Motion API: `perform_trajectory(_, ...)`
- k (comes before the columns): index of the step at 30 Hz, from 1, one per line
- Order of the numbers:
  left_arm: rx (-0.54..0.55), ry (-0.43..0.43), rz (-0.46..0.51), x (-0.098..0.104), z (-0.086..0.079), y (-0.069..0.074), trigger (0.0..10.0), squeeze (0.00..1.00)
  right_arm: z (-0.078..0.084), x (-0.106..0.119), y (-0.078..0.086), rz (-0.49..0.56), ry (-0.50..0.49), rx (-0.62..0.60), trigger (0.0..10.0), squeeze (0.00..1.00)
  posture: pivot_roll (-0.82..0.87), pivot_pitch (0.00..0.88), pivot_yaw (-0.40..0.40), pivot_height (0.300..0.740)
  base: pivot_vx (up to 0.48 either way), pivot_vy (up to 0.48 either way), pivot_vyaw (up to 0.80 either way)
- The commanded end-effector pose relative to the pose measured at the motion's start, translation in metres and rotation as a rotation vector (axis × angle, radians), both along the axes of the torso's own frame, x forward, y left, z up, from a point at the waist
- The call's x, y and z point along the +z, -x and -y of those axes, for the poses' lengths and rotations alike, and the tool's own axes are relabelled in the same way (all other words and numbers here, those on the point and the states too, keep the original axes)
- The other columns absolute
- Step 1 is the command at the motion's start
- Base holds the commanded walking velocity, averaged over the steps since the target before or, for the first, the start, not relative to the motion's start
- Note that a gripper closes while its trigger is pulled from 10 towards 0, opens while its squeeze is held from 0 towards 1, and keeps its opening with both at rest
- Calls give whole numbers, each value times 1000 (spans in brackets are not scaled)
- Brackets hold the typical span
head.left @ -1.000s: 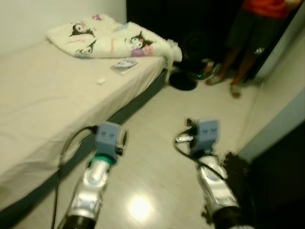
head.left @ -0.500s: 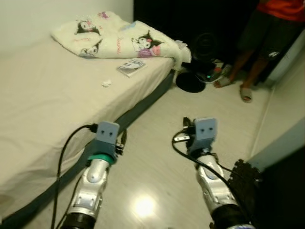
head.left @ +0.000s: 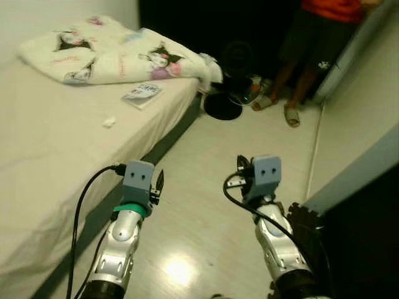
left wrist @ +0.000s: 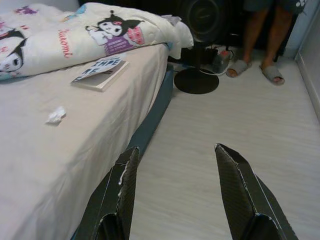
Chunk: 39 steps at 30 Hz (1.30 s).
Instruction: Clean up the room
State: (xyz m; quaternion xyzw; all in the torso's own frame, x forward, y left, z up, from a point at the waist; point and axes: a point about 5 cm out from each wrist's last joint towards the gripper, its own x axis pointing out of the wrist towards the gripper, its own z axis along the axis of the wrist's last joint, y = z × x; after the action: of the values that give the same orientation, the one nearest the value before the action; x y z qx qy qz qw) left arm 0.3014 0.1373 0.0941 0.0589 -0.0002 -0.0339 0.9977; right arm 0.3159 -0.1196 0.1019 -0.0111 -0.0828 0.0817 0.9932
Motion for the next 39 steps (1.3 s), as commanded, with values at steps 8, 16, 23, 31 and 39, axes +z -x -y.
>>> perform_trajectory(8,-26,6,-12,-3,8,2,10000,0,7,-5,2,-25,13,-21,10000,0,-38,29,-1,740,288,0,-800)
perform_trajectory(16,-30,7,-11,-3,9,1,10000,0,8,-5,2,-25,14,-23,10000,0,-43,29,-1,740,288,0,-800)
perform_trajectory(23,-36,8,-8,-2,11,-1,10000,0,8,-5,1,-24,15,-25,10000,0,-43,26,1,740,288,0,-800)
perform_trajectory(31,-40,7,-7,-2,12,-1,10000,0,8,-5,2,-25,14,-26,10000,0,-43,28,2,740,285,0,-794)
perform_trajectory(39,-39,7,-6,-2,11,-1,10000,0,8,-5,2,-25,14,-26,10000,0,-43,27,2,740,286,0,-783)
